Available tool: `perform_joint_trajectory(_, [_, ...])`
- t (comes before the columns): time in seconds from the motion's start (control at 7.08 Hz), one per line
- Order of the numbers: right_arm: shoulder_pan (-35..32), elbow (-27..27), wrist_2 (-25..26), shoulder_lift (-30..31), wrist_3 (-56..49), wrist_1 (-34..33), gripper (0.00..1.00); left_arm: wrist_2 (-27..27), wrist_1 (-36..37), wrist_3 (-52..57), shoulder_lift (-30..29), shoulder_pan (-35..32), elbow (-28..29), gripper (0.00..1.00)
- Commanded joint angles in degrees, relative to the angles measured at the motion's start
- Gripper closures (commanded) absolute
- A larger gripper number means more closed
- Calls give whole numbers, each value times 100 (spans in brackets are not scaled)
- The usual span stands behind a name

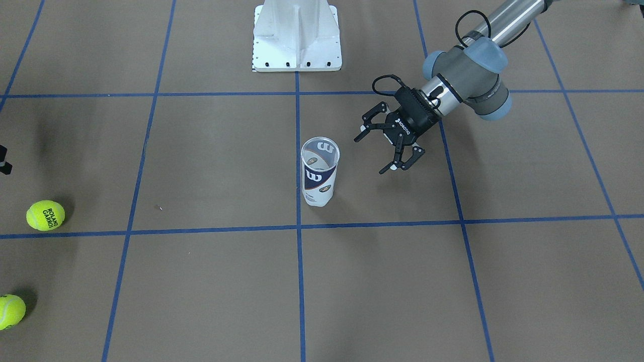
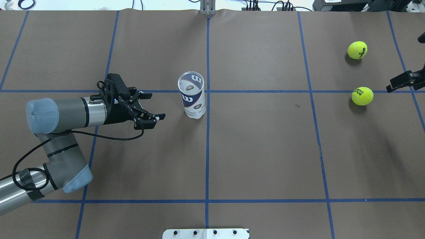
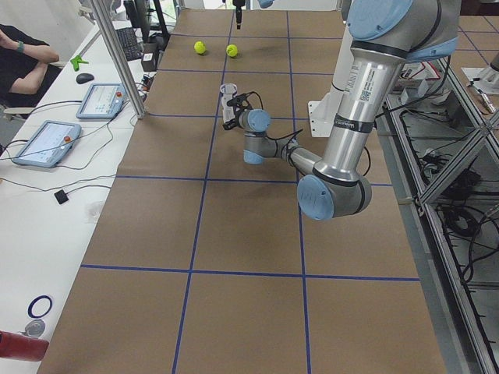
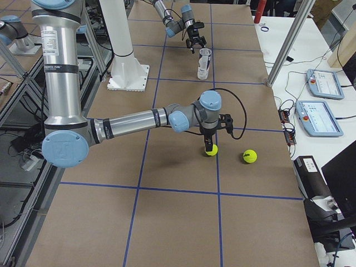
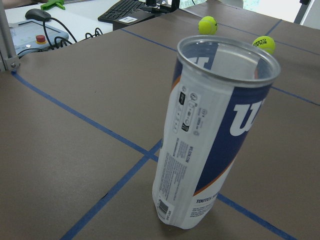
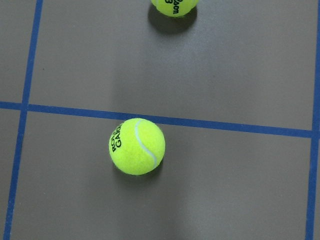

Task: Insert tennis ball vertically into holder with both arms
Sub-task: 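Lower the right gripper onto the nearer yellow tennis ball and close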

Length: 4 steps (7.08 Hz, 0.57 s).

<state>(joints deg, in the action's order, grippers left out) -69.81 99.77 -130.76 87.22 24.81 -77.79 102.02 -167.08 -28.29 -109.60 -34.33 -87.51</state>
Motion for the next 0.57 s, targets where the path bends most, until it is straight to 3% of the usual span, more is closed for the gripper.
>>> perform_joint_trajectory(0.0, [423,-290,296,-257,112,1,1,-7,0,8,-9,-4,24,1])
perform_joint_trajectory(0.42, [775,-774,612,-557,77,10,1,-7,0,34,-9,-4,68,1])
